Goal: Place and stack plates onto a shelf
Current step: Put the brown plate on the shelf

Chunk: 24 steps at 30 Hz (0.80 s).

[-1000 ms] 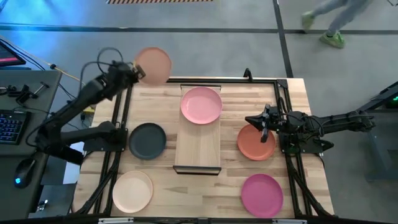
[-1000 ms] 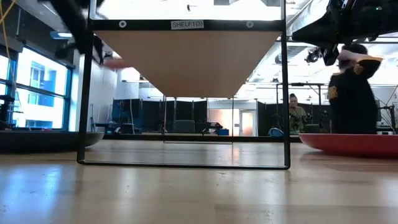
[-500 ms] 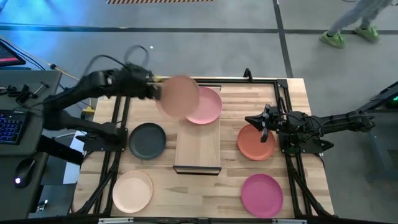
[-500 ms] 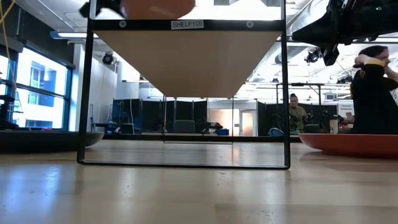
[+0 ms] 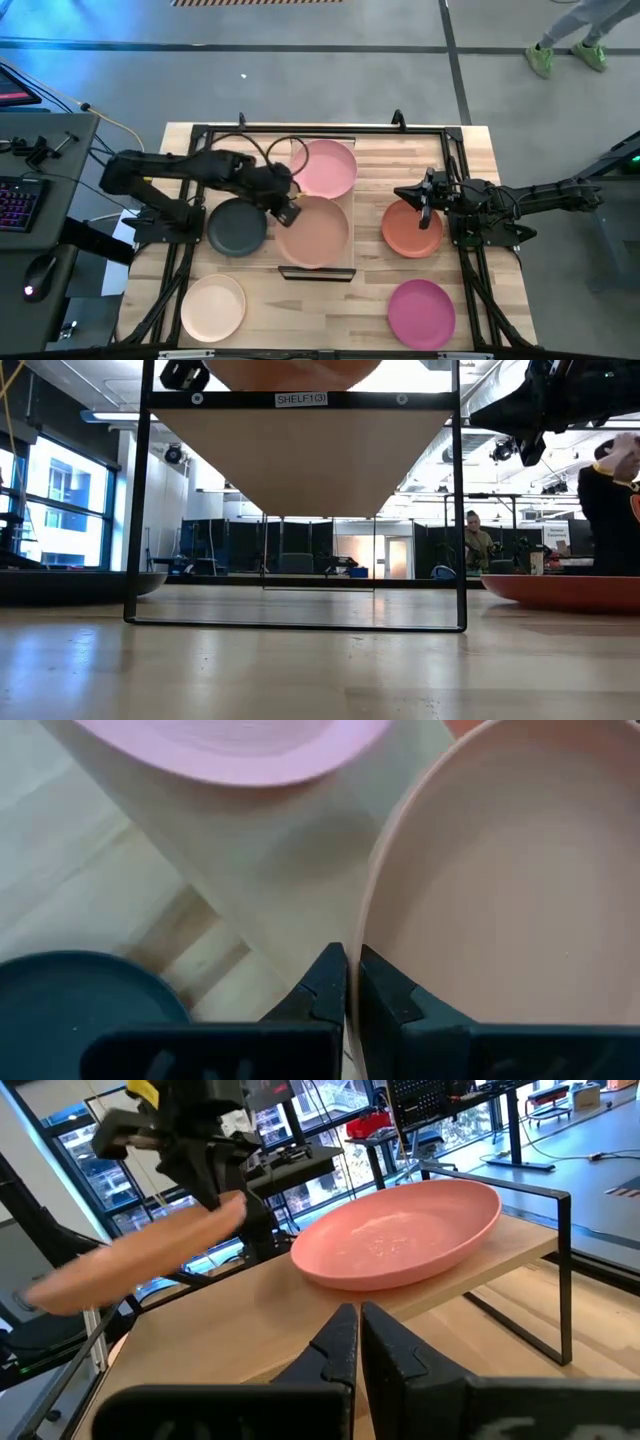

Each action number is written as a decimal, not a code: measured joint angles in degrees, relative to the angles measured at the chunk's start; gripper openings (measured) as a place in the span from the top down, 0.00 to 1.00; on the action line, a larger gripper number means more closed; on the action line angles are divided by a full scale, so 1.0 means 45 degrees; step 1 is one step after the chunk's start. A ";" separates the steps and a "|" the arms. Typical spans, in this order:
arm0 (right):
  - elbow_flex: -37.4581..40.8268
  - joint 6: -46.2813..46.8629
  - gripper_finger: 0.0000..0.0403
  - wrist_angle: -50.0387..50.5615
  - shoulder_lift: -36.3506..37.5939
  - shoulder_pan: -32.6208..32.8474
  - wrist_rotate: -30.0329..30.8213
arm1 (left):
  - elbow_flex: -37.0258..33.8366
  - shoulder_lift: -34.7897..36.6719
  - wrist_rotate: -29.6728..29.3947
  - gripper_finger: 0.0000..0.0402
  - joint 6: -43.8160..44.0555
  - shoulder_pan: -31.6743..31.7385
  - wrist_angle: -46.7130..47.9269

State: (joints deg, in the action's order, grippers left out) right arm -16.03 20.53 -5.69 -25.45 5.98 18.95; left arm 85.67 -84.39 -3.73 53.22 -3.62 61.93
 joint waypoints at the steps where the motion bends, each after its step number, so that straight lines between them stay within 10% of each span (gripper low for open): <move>1: 0.0000 0.0000 1.00 0.0001 0.0000 0.0000 -0.0001 | 0.0004 -0.0109 -0.0170 1.00 0.0188 0.0000 0.0001; 24: 0.0000 0.0039 1.00 0.0178 -0.0010 0.0000 -0.0002 | 0.0010 -0.1566 -0.0504 0.94 0.0388 -0.0233 -0.0026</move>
State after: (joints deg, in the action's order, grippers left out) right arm -16.03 20.71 -4.89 -25.50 5.98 18.94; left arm 85.71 -91.44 -6.00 54.96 -4.67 61.81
